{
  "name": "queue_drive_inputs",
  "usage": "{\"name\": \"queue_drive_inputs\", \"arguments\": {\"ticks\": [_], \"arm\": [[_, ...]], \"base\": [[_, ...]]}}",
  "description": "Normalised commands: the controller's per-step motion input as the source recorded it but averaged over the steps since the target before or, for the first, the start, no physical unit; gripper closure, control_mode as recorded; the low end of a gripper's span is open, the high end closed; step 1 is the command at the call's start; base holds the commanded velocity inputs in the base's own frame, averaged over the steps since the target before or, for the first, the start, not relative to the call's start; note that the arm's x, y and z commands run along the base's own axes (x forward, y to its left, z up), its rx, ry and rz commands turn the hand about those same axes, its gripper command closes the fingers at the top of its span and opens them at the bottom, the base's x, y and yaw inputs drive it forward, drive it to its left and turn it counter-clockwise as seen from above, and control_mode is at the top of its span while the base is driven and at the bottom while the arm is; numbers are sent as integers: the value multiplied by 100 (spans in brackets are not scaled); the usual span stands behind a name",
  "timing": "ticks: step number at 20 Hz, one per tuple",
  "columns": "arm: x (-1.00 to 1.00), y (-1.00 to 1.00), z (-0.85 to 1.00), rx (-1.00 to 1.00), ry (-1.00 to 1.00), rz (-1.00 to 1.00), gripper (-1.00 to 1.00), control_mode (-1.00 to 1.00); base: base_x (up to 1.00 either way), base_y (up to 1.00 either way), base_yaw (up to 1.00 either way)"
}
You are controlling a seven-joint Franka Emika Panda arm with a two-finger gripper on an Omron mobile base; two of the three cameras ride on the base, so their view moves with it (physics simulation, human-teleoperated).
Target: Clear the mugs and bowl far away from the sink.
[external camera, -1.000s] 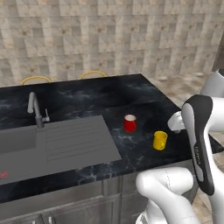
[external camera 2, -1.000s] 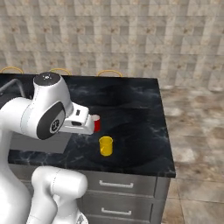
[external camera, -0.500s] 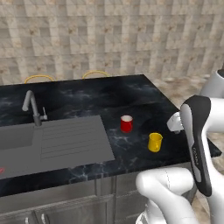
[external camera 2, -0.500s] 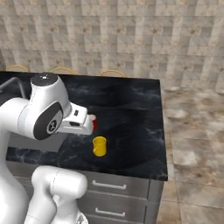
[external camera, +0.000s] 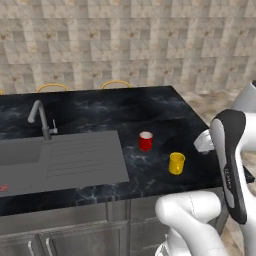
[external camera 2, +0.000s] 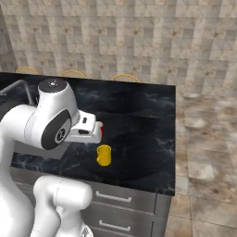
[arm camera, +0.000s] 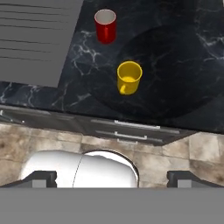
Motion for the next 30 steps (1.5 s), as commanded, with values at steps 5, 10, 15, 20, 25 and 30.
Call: {"name": "queue_drive_inputs", "arguments": {"ticks": [5,10,15,20,25,30], "arm": [[0,24,-19,-4,0,-21,-100,-100],[16,16,-30,7,1,-10,-100,-100],[29,0,-41,1,1,0,-100,-100],[19,0,-38,0,6,-2,-100,-100],[18,0,-32,0,8,-5,-100,-100],[24,0,-35,0,4,-2,-100,-100]], "base": [[0,0,0],[0,0,0],[0,0,0],[0,0,0],[0,0,0],[0,0,0]]}}
